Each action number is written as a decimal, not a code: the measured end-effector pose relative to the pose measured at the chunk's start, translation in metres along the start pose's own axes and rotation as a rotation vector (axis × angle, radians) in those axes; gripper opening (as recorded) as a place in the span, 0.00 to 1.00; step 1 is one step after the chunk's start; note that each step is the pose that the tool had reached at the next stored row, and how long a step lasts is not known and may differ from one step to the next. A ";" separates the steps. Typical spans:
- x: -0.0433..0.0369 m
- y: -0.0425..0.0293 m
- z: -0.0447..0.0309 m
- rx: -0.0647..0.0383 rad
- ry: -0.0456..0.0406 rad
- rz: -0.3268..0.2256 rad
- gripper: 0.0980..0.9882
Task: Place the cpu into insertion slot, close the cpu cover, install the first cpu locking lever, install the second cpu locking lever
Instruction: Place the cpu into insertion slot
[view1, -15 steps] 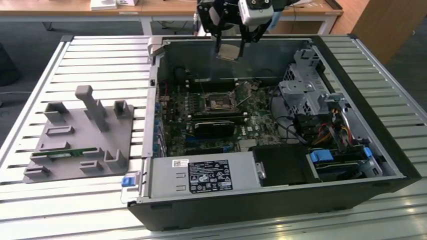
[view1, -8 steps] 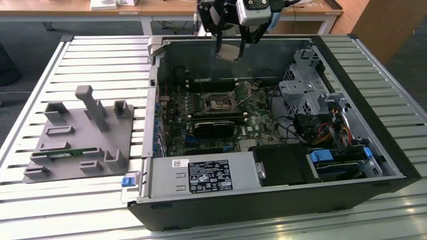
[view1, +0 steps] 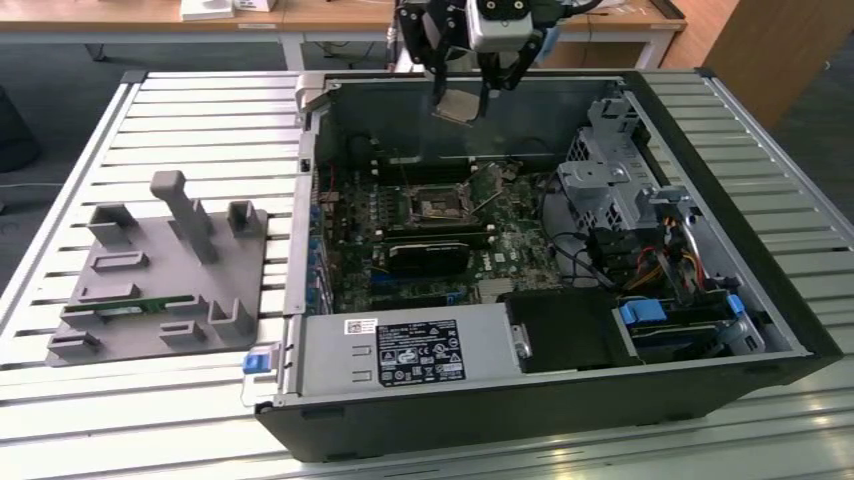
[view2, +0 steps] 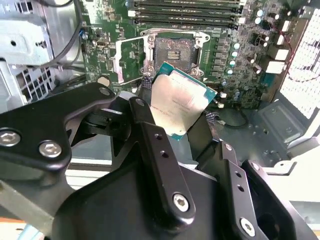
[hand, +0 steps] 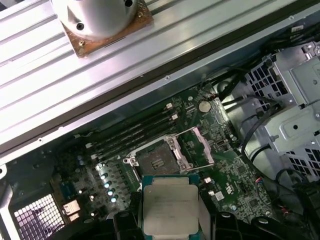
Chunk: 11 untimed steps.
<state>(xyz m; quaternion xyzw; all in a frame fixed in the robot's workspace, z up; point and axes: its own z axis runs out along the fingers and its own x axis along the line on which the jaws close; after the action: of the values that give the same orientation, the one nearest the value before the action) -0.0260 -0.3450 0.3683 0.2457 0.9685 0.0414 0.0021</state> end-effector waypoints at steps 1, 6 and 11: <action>0.0000 0.0000 0.0001 0.000 -0.0012 0.012 0.49; 0.0000 -0.0001 0.0011 0.001 -0.0079 0.079 0.49; 0.0000 -0.0002 0.0024 0.002 -0.0147 0.152 0.49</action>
<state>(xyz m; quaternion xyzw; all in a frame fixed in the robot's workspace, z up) -0.0260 -0.3450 0.3659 0.3189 0.9470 0.0388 0.0059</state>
